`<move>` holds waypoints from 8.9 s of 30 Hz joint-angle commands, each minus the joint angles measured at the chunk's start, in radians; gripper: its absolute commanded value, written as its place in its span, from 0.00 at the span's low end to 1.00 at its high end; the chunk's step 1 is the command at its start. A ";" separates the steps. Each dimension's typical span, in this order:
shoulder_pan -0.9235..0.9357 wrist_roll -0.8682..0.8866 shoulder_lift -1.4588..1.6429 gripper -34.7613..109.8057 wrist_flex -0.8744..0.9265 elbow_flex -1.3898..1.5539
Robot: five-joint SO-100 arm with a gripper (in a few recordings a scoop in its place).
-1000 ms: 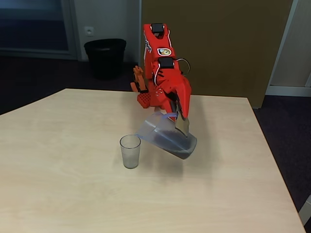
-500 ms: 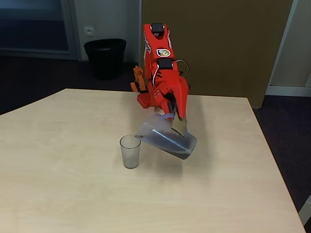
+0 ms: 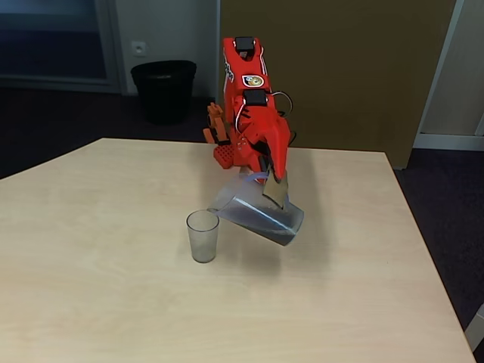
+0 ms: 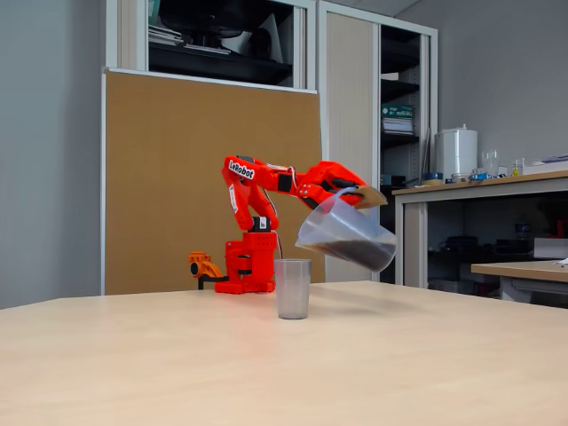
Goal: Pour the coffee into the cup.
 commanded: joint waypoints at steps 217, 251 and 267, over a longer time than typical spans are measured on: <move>-0.403 -1.146 -0.850 0.31 -0.120 -0.523; -0.419 -1.022 -0.611 0.32 -0.103 -0.301; -0.310 -1.328 -0.041 0.25 -0.020 0.121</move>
